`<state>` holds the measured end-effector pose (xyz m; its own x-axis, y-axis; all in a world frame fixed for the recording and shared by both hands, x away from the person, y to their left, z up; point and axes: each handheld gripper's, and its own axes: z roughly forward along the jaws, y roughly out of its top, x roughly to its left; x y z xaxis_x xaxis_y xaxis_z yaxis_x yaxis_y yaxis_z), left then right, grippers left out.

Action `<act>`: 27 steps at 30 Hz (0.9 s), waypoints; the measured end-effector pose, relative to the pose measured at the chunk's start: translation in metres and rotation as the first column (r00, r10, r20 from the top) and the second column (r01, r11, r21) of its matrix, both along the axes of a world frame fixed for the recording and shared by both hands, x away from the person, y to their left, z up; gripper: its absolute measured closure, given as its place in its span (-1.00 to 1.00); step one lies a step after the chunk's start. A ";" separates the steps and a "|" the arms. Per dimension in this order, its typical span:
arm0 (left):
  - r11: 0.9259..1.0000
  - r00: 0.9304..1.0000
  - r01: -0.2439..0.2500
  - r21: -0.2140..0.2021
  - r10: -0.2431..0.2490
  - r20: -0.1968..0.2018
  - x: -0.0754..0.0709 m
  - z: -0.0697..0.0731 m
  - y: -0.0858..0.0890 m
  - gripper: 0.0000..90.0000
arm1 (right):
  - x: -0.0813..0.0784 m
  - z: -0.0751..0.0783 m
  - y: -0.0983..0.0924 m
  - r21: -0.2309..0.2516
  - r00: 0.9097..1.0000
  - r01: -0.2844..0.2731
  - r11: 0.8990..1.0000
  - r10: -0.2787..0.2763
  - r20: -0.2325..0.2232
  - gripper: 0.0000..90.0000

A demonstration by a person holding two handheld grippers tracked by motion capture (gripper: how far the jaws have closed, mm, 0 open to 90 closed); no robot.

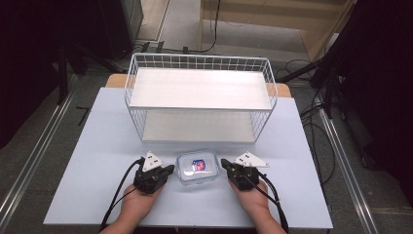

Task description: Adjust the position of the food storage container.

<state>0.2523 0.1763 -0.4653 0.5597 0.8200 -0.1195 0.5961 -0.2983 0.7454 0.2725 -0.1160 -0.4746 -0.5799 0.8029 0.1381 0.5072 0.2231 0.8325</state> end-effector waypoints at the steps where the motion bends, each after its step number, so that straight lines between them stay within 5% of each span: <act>1: 1.000 1.000 0.000 0.007 0.000 0.003 -0.001 0.001 -0.002 1.00 | -0.002 0.000 0.001 0.003 1.000 -0.015 1.000 0.015 -0.001 1.00; 10: 0.998 0.997 -0.066 0.021 0.065 0.045 -0.006 0.013 0.024 1.00 | -0.009 0.003 -0.001 -0.008 1.000 -0.015 1.000 0.015 0.003 1.00; 27: 0.999 0.997 -0.053 -0.012 0.053 0.053 -0.018 0.010 0.039 1.00 | -0.012 0.007 -0.009 0.026 1.000 -0.001 1.000 0.001 0.004 1.00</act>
<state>0.2342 0.2148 -0.4549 0.5214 0.8475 -0.0992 0.5698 -0.2593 0.7798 0.2602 -0.1255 -0.4677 -0.5811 0.7987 0.1563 0.5035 0.2019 0.8401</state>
